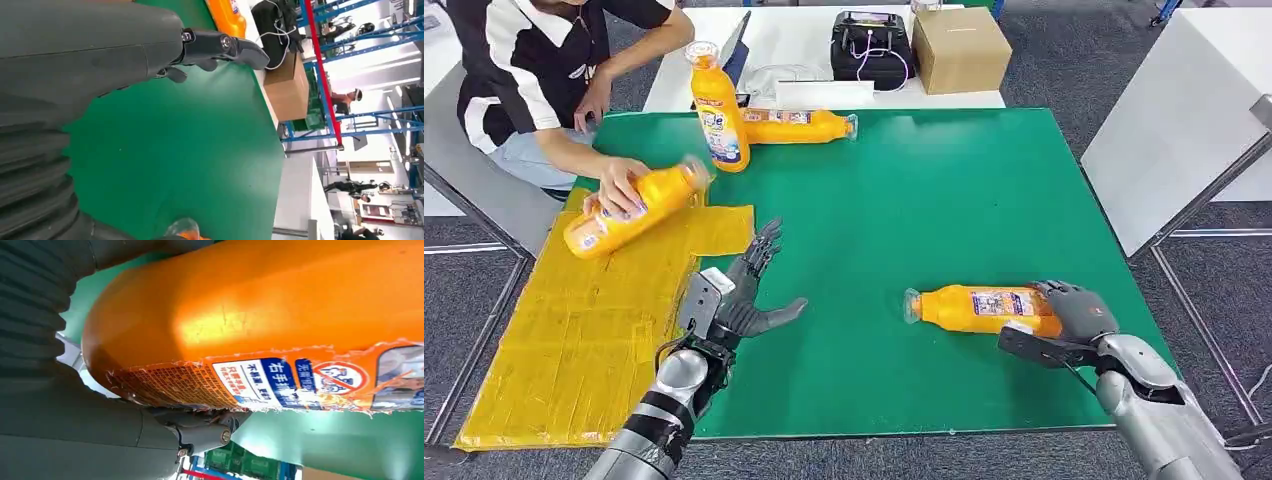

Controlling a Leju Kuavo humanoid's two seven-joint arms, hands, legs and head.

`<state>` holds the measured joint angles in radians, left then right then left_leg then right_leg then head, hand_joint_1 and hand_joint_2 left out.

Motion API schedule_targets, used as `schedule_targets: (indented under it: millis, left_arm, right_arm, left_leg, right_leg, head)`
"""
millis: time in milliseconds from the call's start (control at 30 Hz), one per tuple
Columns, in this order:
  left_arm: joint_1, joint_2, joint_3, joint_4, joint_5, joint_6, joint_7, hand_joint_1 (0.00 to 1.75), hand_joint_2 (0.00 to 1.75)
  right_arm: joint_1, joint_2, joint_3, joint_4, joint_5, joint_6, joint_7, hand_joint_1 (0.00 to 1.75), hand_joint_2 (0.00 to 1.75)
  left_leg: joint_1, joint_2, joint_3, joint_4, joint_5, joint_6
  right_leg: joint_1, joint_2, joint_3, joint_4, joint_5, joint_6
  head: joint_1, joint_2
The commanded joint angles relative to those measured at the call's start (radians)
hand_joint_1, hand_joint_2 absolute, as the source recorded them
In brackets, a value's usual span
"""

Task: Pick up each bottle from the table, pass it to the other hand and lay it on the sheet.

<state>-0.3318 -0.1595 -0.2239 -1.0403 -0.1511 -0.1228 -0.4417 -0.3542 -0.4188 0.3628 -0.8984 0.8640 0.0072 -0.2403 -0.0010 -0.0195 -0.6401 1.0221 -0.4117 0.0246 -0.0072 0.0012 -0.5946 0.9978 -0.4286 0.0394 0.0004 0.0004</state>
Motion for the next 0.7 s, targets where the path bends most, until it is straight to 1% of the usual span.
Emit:
schedule_targets:
  millis: [33,133,167,267,333,367,400,433,467,500,533,567,600,667,700]
  left_arm:
    - [-0.033,0.007,-0.03,0.067,0.01,-0.012,0.006,0.0,1.75]
    - [-0.027,0.008,-0.034,0.052,0.012,-0.02,0.012,0.0,1.75]
    - [-0.027,0.007,-0.035,0.051,0.012,-0.02,0.013,0.0,1.75]
    - [-0.027,0.007,-0.035,0.05,0.012,-0.02,0.014,0.0,1.75]
    - [-0.026,0.008,-0.036,0.049,0.014,-0.022,0.017,0.0,1.75]
    - [-0.024,0.007,-0.037,0.046,0.014,-0.021,0.019,0.0,1.75]
    - [-0.02,0.004,-0.041,0.04,0.017,-0.027,0.026,0.0,1.75]
    - [-0.016,0.0,-0.045,0.038,0.018,-0.031,0.032,0.0,1.75]
    - [-0.013,-0.006,-0.054,0.04,0.017,-0.032,0.041,0.0,1.75]
    - [-0.013,-0.01,-0.061,0.048,0.02,-0.035,0.046,0.0,1.75]
    - [-0.014,-0.014,-0.07,0.058,0.023,-0.035,0.048,0.0,1.75]
    - [-0.017,-0.022,-0.084,0.08,0.032,-0.047,0.06,0.0,1.75]
    - [-0.02,-0.025,-0.095,0.095,0.032,-0.042,0.059,0.0,1.75]
    - [-0.028,-0.026,-0.112,0.114,0.04,-0.038,0.056,0.0,1.75]
    - [-0.034,-0.026,-0.117,0.122,0.047,-0.037,0.053,0.0,1.75]
  right_arm:
    - [-0.023,0.101,0.022,0.085,-0.009,-0.048,0.006,1.75,1.75]
    - [-0.025,0.145,-0.005,0.06,-0.015,-0.077,0.014,1.75,1.75]
    - [-0.026,0.148,-0.004,0.058,-0.014,-0.078,0.016,1.75,1.75]
    - [-0.023,0.148,-0.006,0.057,-0.013,-0.077,0.018,1.75,1.75]
    - [-0.021,0.162,-0.027,0.054,-0.018,-0.091,0.014,1.75,1.75]
    - [-0.019,0.185,-0.051,0.046,-0.02,-0.113,0.012,1.75,1.75]
    - [-0.015,0.221,-0.084,0.022,-0.026,-0.149,0.015,1.75,1.75]
    - [-0.012,0.254,-0.107,-0.002,-0.045,-0.171,0.018,1.75,1.75]
    - [-0.002,0.308,-0.161,-0.056,-0.092,-0.209,0.013,1.75,1.75]
    - [0.001,0.336,-0.179,-0.091,-0.113,-0.218,0.02,1.75,1.75]
    - [0.003,0.373,-0.208,-0.128,-0.142,-0.226,0.017,1.75,1.75]
    - [0.015,0.43,-0.235,-0.212,-0.219,-0.257,-0.027,1.75,1.75]
    - [0.024,0.447,-0.22,-0.265,-0.228,-0.26,-0.01,1.75,1.75]
    - [0.039,0.459,-0.193,-0.32,-0.259,-0.25,0.012,1.75,1.75]
    - [0.042,0.46,-0.183,-0.325,-0.296,-0.223,0.008,1.75,1.75]
  left_leg:
    - [0.002,0.002,0.003,-0.001,0.0,-0.001]
    - [0.002,0.004,0.004,-0.001,0.0,-0.001]
    - [0.002,0.005,0.005,-0.002,-0.001,-0.002]
    - [0.001,0.002,0.002,-0.001,0.0,-0.001]
    - [0.002,0.003,0.006,-0.002,-0.001,-0.002]
    - [0.001,0.001,0.002,-0.001,0.0,-0.001]
    - [0.001,0.001,0.004,-0.001,-0.001,-0.002]
    - [0.001,0.003,0.003,-0.001,-0.001,-0.001]
    - [0.001,0.003,0.002,-0.001,-0.001,-0.001]
    - [0.002,0.007,0.007,-0.002,-0.002,-0.002]
    - [0.001,0.006,0.003,-0.001,-0.001,-0.002]
    - [0.0,0.004,0.001,-0.001,-0.001,-0.001]
    - [0.001,0.007,0.002,-0.001,-0.001,-0.002]
    - [0.001,0.007,0.002,0.0,-0.002,-0.003]
    - [0.001,0.004,0.001,-0.001,-0.001,-0.003]
  right_leg:
    - [0.002,0.001,0.004,-0.002,0.001,-0.001]
    - [0.002,0.002,0.004,-0.002,0.001,-0.001]
    - [0.002,0.003,0.006,-0.003,0.001,-0.001]
    - [0.001,0.001,0.003,-0.001,0.0,-0.001]
    - [0.002,0.001,0.007,-0.003,0.0,-0.001]
    - [0.001,0.0,0.003,-0.001,0.0,-0.001]
    - [0.001,0.0,0.005,-0.002,0.0,-0.001]
    - [0.001,0.002,0.004,-0.002,0.0,-0.001]
    - [0.001,0.003,0.003,-0.001,0.001,-0.001]
    - [0.002,0.006,0.007,-0.003,0.0,-0.002]
    - [0.001,0.005,0.002,-0.001,0.001,-0.001]
    - [0.0,0.004,0.001,0.0,0.001,-0.001]
    - [0.001,0.006,0.001,0.0,0.0,-0.002]
    - [0.001,0.006,0.002,0.0,0.0,-0.002]
    - [0.001,0.003,0.001,0.0,-0.001,-0.002]
  head:
    - [0.0,0.0]
    - [0.0,0.0]
    - [0.0,0.0]
    - [0.0,0.0]
    - [0.0,0.0]
    - [0.0,0.0]
    - [0.0,0.0]
    - [0.0,0.0]
    - [0.0,0.0]
    - [0.0,0.0]
    - [0.0,0.0]
    - [0.0,0.0]
    - [0.0,0.0]
    - [0.0,0.0]
    - [0.0,0.0]
